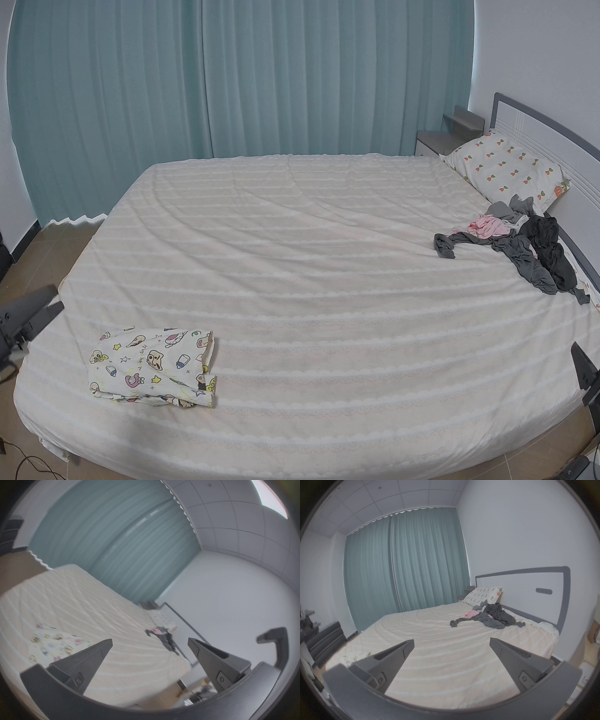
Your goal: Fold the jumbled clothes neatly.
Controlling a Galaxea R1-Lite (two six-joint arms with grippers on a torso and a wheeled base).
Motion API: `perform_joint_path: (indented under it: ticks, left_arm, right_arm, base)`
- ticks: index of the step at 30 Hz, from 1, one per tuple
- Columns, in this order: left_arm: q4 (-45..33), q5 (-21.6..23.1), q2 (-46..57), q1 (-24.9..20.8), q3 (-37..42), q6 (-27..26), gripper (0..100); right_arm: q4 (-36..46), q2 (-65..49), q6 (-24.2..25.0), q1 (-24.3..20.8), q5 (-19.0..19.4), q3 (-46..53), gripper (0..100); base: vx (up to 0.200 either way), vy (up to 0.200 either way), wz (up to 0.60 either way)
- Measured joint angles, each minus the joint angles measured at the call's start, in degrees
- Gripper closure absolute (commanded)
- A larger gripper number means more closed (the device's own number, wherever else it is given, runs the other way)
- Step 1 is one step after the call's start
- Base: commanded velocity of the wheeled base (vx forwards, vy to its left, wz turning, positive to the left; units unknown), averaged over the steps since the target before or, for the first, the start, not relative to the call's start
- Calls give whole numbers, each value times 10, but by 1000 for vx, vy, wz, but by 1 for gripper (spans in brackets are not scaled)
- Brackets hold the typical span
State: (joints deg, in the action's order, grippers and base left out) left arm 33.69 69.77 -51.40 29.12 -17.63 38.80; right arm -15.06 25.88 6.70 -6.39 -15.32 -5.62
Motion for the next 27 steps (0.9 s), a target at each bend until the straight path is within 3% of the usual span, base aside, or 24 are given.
perform_joint_path:
  ticks: [10, 19, 24, 27]
  left_arm:
    - [-179, 70, 225, -227, 13, 72, 0]
    - [-226, 81, 377, -291, 63, 84, 0]
    - [-230, 82, 446, -298, 107, 84, 0]
    - [-226, 78, 475, -294, 128, 76, 0]
  right_arm:
    - [97, -162, -56, 83, 128, 35, 0]
    - [124, -198, -56, 100, 268, 46, 0]
    - [151, -205, -44, 101, 310, 43, 0]
    - [154, -207, -41, 99, 305, 41, 0]
  base:
    - [0, 0, 0]
    - [0, 0, 0]
    - [0, 0, 0]
    - [0, 0, 0]
